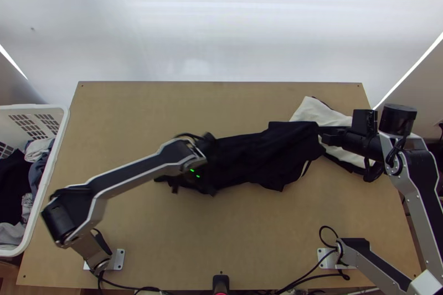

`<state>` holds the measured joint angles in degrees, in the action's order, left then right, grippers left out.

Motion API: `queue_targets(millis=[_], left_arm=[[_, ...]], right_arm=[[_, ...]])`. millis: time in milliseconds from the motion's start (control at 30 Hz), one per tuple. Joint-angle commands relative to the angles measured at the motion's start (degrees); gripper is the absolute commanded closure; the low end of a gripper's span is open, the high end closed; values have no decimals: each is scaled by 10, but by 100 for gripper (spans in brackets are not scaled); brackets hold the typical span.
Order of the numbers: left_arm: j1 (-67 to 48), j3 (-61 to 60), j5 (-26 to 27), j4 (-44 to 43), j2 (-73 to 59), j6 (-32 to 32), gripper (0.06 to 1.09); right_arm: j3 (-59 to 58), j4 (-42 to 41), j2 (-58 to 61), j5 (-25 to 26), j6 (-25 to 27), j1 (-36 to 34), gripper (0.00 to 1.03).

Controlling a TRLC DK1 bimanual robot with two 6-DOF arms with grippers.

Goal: Fold the t-shirt

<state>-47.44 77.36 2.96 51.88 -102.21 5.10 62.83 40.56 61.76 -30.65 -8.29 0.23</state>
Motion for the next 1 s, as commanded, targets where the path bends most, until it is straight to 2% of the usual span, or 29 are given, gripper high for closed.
queue_targets(millis=[0, 33, 67, 100, 167, 200, 300, 433, 633, 867, 967], left_arm=[[-58, 54, 0, -46, -64, 21, 105], [-54, 67, 0, -52, -70, 24, 101], [-46, 81, 0, -50, -70, 33, 90], [-38, 89, 1, -53, -62, 41, 70], [-16, 92, 12, -69, -39, 54, 6], [-4, 96, 23, -73, -31, 53, 10], [32, 105, 34, -89, -2, 67, 10], [81, 134, 35, -45, 27, 77, 10], [156, 93, 48, -13, 85, 73, 10], [209, 11, 50, -11, 108, 32, 10], [202, -6, 50, 39, 96, 8, 10]], right_arm=[[-8, -4, 1, 5, -1, 1, 100], [-9, -5, 1, 6, -1, 2, 100], [-9, -6, 1, 7, -1, 2, 100], [-10, -7, 2, 7, -1, 2, 100], [-12, -9, 1, 8, 0, 2, 100], [-13, -9, 2, 8, 0, 2, 100], [-21, -17, 2, 8, 0, 2, 100], [-21, -21, 8, 9, -1, 7, 100], [-13, -27, 21, 11, 0, 11, 100], [-7, -32, 32, 13, -1, 22, 100], [-4, -32, 32, 18, 0, 24, 100]])
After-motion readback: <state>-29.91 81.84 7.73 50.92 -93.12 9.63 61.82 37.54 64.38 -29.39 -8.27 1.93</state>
